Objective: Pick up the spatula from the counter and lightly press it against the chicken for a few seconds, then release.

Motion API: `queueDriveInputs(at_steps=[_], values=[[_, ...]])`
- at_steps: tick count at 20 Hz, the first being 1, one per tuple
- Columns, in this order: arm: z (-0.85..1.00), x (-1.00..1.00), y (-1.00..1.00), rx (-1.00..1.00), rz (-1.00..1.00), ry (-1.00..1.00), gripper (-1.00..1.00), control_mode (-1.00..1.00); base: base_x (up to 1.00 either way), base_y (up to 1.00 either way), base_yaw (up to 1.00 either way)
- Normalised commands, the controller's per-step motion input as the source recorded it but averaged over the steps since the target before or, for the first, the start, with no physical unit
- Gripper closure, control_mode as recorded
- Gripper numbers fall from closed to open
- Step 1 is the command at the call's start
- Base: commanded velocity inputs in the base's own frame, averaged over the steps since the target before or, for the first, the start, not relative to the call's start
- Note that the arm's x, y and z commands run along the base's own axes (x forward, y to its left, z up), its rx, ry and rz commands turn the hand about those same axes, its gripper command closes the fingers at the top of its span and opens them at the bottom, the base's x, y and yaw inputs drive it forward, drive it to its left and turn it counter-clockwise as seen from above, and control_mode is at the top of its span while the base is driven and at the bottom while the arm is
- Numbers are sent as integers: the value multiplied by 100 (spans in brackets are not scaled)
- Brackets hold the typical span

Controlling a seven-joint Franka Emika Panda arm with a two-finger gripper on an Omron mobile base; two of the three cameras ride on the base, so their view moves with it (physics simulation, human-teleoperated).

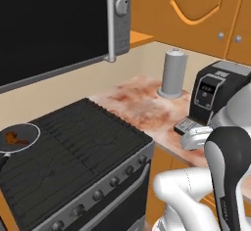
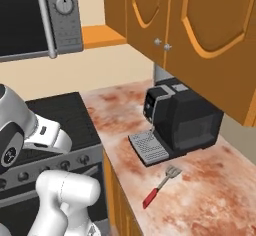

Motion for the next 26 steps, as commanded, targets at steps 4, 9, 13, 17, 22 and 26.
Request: queueDriveInputs(at_steps=[4,9,13,17,22,26], values=[[0,0,0,0,0,0,-100,100,-31,-63,-40],[0,0,0,0,0,0,-100,100,-36,-84,-30],[0,0,0,0,0,0,-100,100,-32,-93,-31],[0,0,0,0,0,0,-100,100,-26,-93,-33],[0,0,0,0,0,0,-100,100,-27,-94,-32],[0,0,0,0,0,0,-100,100,-28,-96,-32]])
